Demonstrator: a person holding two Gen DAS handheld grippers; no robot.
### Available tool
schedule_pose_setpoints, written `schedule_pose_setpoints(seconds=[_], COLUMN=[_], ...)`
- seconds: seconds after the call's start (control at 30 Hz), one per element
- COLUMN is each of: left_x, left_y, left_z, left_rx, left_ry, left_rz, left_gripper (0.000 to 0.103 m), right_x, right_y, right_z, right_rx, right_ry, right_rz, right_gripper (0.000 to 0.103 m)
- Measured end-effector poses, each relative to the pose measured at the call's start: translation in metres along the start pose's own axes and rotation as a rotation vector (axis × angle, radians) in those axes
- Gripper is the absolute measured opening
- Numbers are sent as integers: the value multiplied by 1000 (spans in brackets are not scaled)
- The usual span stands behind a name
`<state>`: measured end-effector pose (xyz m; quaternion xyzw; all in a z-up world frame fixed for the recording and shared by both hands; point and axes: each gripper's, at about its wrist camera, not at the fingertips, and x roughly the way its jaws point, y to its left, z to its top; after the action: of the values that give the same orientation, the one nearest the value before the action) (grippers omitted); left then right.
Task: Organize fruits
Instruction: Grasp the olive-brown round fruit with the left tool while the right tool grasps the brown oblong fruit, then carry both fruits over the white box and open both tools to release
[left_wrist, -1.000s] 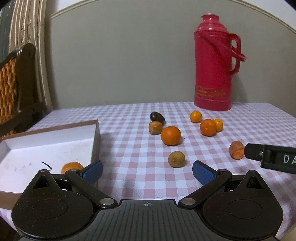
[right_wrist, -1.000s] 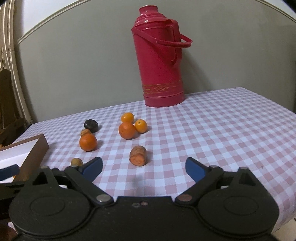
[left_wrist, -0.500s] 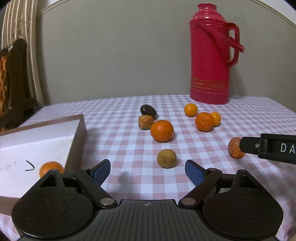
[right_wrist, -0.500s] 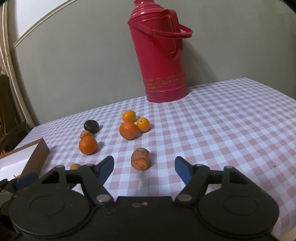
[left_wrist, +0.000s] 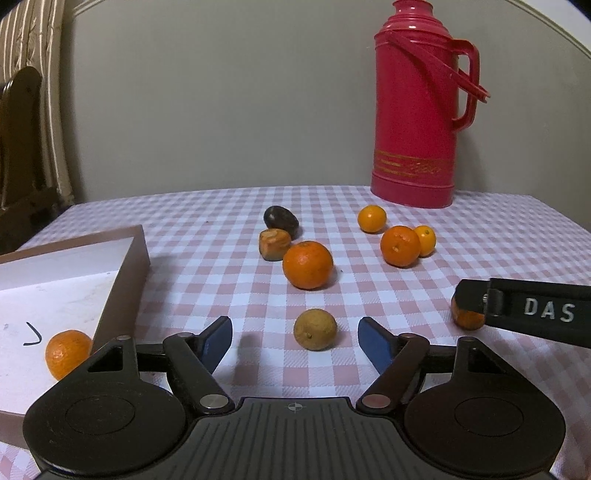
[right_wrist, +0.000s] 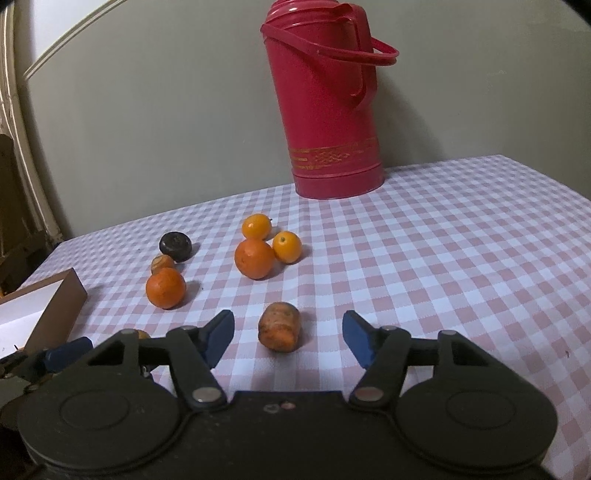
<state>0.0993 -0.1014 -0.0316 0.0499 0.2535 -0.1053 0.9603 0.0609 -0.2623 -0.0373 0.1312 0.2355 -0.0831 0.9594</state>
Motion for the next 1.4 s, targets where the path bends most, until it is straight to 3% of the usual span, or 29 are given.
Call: schedule_pose_setpoints(seconds=[0.2,0.33,0.47,0.5,0.53,0.57,0.77,0.93,1.4], left_x=[3,6,7,7,7,8,11,10,-3], left_y=[-1,-1,-3,-4,-4,-4,-4,-4,8], left_z=[1,1,1,1,1,1,0,0,-2], left_rx=[-5,-12,-12,-11,-12,-13,-22,-19,-17], left_ry=[7,19,22,22,23,28,36,38,16], left_rz=[-4,-17,-22,-25,-27,-32,-33,-32,-30], left_gripper=[70,60,59,54,44,41,39,26,26], right_x=[7,10,13,14,16,17,25,26,8], right_y=[2,7,7,7,6,6,8,9,16], right_z=[2,1,3,3,3,3,2,2,-2], right_rx=[-6,-27,-34,-33,-30,-28,-35,-48,-81], right_ry=[10,14,16,20,25,29,55,59,29], right_rz=[13,15,12,10,8,10,9,-2,43], right_gripper=[52,50,49,48,46,42,30,20,20])
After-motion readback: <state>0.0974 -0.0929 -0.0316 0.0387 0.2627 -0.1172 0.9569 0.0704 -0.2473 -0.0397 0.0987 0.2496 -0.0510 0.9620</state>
